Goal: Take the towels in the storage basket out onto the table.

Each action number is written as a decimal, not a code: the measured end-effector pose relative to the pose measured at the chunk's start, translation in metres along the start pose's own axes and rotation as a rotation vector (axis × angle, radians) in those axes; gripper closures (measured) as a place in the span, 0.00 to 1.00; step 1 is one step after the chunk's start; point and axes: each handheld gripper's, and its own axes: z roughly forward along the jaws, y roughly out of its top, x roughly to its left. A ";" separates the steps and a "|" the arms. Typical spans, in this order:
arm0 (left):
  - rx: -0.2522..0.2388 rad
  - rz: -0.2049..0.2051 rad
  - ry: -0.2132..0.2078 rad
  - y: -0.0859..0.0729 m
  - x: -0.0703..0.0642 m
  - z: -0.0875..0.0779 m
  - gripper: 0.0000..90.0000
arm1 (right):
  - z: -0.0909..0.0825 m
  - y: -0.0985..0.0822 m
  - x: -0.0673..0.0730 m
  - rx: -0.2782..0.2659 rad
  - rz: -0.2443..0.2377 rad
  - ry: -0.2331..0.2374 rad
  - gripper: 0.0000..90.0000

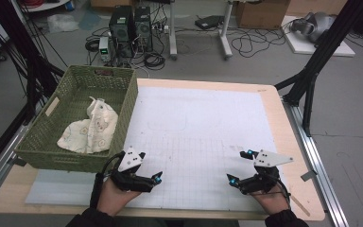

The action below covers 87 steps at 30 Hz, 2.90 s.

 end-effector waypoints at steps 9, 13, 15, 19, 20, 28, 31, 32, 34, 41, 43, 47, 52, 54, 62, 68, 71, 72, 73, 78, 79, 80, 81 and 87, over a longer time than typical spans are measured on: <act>-0.007 -0.039 -0.077 0.011 0.000 -0.001 0.22 | 0.002 0.000 0.000 0.006 -0.006 0.001 0.04; -0.009 -0.058 -0.109 0.017 0.002 -0.002 0.25 | 0.001 0.000 -0.001 0.004 0.000 0.002 0.04; -0.016 -0.066 -0.129 0.021 0.001 -0.002 0.25 | 0.001 0.000 -0.001 0.002 0.006 0.004 0.04; -0.028 -0.090 -0.206 0.029 0.002 -0.004 0.30 | 0.001 0.000 -0.001 0.003 0.009 0.006 0.04; -0.031 -0.098 -0.221 0.031 0.002 -0.004 0.31 | 0.001 0.000 -0.001 0.004 0.008 0.006 0.04; -0.063 -0.112 -0.312 0.055 0.011 -0.017 0.33 | 0.001 0.001 -0.002 -0.002 0.016 0.013 0.04; -0.063 -0.125 -0.338 0.061 0.017 -0.019 0.34 | 0.002 0.001 -0.002 -0.004 0.012 0.016 0.04; -0.062 -0.134 -0.354 0.063 0.020 -0.020 0.34 | 0.002 0.001 -0.002 -0.003 0.014 0.016 0.04; -0.057 -0.138 -0.366 0.065 0.024 -0.021 0.35 | 0.002 0.001 -0.001 0.002 0.018 0.019 0.04; -0.057 -0.152 -0.409 0.074 0.031 -0.026 0.35 | 0.003 0.001 -0.002 0.004 0.009 0.021 0.04; -0.065 -0.165 -0.421 0.078 0.035 -0.028 0.36 | 0.003 0.001 -0.002 0.004 0.012 0.022 0.04; -0.059 -0.205 -0.459 0.086 0.050 -0.033 0.36 | 0.004 0.001 -0.003 0.006 0.013 0.023 0.04; -0.058 -0.248 -0.468 0.090 0.067 -0.038 0.37 | 0.004 0.001 -0.003 0.007 0.010 0.024 0.04; -0.059 -0.256 -0.478 0.091 0.071 -0.040 0.37 | 0.005 0.001 -0.003 0.010 0.010 0.023 0.04; -0.051 -0.280 -0.490 0.098 0.088 -0.048 0.38 | 0.006 0.002 -0.003 0.018 0.012 0.032 0.04; -0.056 -0.288 -0.461 0.105 0.103 -0.056 0.39 | 0.007 0.002 -0.004 0.014 0.004 0.030 0.04; -0.060 -0.300 -0.453 0.106 0.112 -0.060 0.40 | 0.008 0.002 -0.004 0.019 0.006 0.038 0.04; -0.061 -0.307 -0.453 0.106 0.114 -0.062 0.40 | 0.008 0.002 -0.004 0.020 0.006 0.038 0.04; -0.062 -0.309 -0.451 0.106 0.117 -0.063 0.40 | 0.008 0.002 -0.004 0.020 0.007 0.039 0.04; -0.055 -0.321 -0.430 0.106 0.128 -0.067 0.41 | 0.008 0.002 -0.005 0.017 0.007 0.033 0.04; -0.053 -0.322 -0.423 0.106 0.131 -0.068 0.41 | 0.008 0.002 -0.005 0.017 0.006 0.034 0.04; -0.050 -0.324 -0.412 0.105 0.133 -0.069 0.42 | 0.008 0.002 -0.005 0.016 0.006 0.034 0.04; -0.048 -0.325 -0.410 0.105 0.135 -0.070 0.42 | 0.008 0.002 -0.005 0.016 0.006 0.034 0.04; -0.043 -0.359 -0.362 0.100 0.152 -0.073 0.44 | 0.008 0.003 -0.005 0.017 0.007 0.035 0.04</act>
